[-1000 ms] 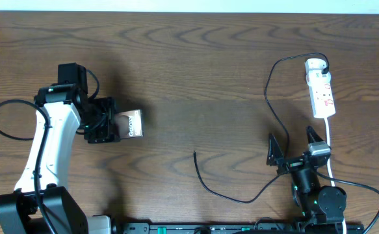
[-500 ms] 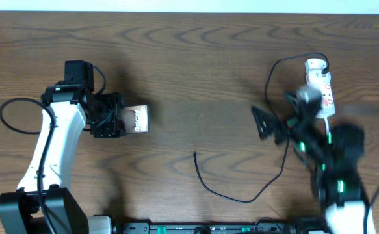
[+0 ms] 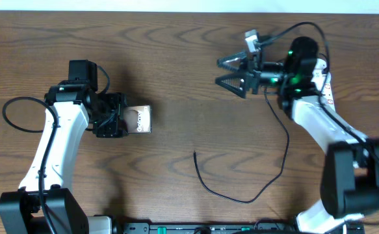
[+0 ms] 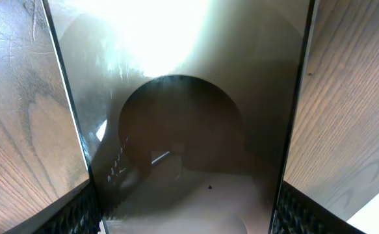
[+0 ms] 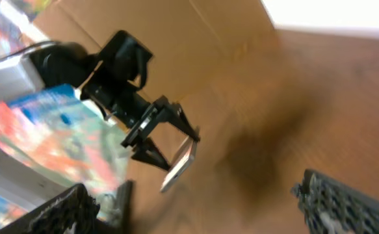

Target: Plug charger to phone and switch on socket

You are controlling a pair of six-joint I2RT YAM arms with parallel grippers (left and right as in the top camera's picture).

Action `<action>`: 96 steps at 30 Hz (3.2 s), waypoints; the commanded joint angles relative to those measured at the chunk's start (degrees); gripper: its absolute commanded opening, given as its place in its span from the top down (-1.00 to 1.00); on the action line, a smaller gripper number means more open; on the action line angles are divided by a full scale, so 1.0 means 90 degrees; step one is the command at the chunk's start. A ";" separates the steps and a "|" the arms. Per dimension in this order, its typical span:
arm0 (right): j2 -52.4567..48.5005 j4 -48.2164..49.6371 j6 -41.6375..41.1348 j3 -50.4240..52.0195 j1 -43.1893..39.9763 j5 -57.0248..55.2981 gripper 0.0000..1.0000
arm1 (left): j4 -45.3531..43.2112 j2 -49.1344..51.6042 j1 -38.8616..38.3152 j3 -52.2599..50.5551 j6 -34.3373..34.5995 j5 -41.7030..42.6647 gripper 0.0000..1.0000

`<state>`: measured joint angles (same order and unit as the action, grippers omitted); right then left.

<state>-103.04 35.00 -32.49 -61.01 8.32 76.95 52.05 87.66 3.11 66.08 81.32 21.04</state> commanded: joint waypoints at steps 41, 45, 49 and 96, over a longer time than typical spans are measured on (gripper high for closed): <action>-0.0483 -0.1724 -0.2033 -0.0134 0.3368 -0.4345 -0.82 | -0.0039 -0.0034 -0.0316 0.0044 0.0886 -0.0340 0.86; -0.0483 -0.1724 -0.2033 -0.0134 0.3480 -0.4342 -0.72 | -0.0039 -0.0034 -0.0316 0.0044 0.0884 -0.0340 0.85; -0.0483 -0.1727 -0.2033 -0.0134 0.3604 -0.4340 -0.50 | -0.0041 -0.0034 -0.0316 0.0044 0.0886 -0.0245 0.86; -0.0483 -0.1882 -0.1955 -0.0131 0.3832 -0.4602 0.27 | -0.0253 -0.0034 -0.0714 0.0044 0.0593 0.0593 0.86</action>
<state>-107.13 18.63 -50.85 -61.45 42.13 36.29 50.00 87.66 -2.92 66.08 87.15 25.39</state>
